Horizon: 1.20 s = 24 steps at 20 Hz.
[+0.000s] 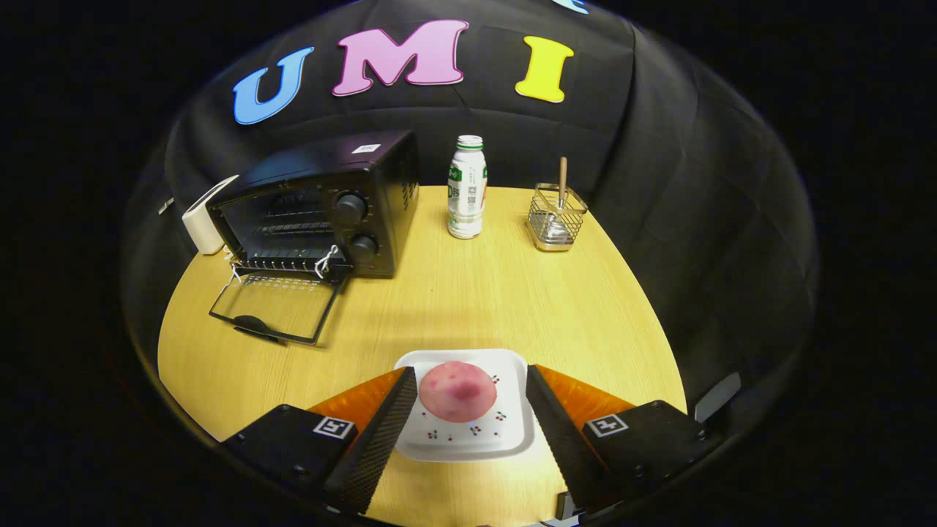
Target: Open the toaster oven, put the food inside, and close the toaster oven door.
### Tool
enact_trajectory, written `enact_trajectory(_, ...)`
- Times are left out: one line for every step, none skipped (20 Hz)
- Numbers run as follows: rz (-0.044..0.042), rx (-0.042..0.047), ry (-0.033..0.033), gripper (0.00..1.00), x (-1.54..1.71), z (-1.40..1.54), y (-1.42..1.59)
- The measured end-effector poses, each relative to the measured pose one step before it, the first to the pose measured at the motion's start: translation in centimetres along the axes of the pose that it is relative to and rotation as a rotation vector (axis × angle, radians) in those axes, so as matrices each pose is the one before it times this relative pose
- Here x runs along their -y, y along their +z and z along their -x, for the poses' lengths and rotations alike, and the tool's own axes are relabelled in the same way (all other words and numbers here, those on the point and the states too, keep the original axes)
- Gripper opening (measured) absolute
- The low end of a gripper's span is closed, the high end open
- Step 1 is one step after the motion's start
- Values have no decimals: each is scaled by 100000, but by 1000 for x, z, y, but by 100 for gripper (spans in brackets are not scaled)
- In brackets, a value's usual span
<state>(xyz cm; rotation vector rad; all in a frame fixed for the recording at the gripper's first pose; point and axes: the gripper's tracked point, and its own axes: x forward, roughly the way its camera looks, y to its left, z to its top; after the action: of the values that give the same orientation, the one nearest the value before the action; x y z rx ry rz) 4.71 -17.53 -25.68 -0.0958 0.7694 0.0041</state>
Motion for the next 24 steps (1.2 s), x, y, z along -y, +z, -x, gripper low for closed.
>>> enact_trajectory(-597, -1284, 357, 99, 834, -425, -116)
enact_trajectory(-520, -1787, 617, 99, 720, -511, -191)
enact_trajectory(-682, -2231, 625, 99, 639, -523, -268)
enact_trajectory(-836, -2465, 725, 99, 637, -472, -394)
enact_trajectory(-715, -2270, 651, 99, 547, -460, -354)
enact_trajectory(-214, -2152, 714, 99, 513, -459, -347)
enact_trajectory(446, -1964, 596, 99, 436, -494, -388)
enact_trajectory(1006, -1950, 506, 99, 406, -522, -285)
enact_trajectory(889, -2364, 700, 99, 432, -532, -420)
enact_trajectory(216, -2604, 1280, 99, 224, -464, -403)
enact_trajectory(-211, -2491, 978, 99, 230, -497, -385)
enact_trajectory(-110, -2737, 782, 99, 241, -529, -584)
enact_trajectory(174, -3386, 680, 99, 178, -426, -751)
enact_trajectory(397, -2619, 636, 99, 147, -363, -422)
enact_trajectory(746, -2840, 229, 98, 133, -395, -495)
enact_trajectory(-365, -3835, 246, 98, 301, -298, -777)
enact_trajectory(-1547, -2138, 886, 98, -91, -18, -317)
enact_trajectory(-1518, -1361, 923, 97, -76, -129, -209)
enact_trajectory(-1123, -1006, 460, 93, 57, -212, -148)
enact_trajectory(-531, -435, -116, 91, 70, -308, -39)
enact_trajectory(338, -713, -361, 90, 161, -284, -37)
enact_trajectory(229, -1330, 1030, 89, -283, -244, -256)
enact_trajectory(439, -1455, -1120, 74, 213, -12, -244)
enact_trajectory(-91, 789, 425, 67, -75, -101, 331)
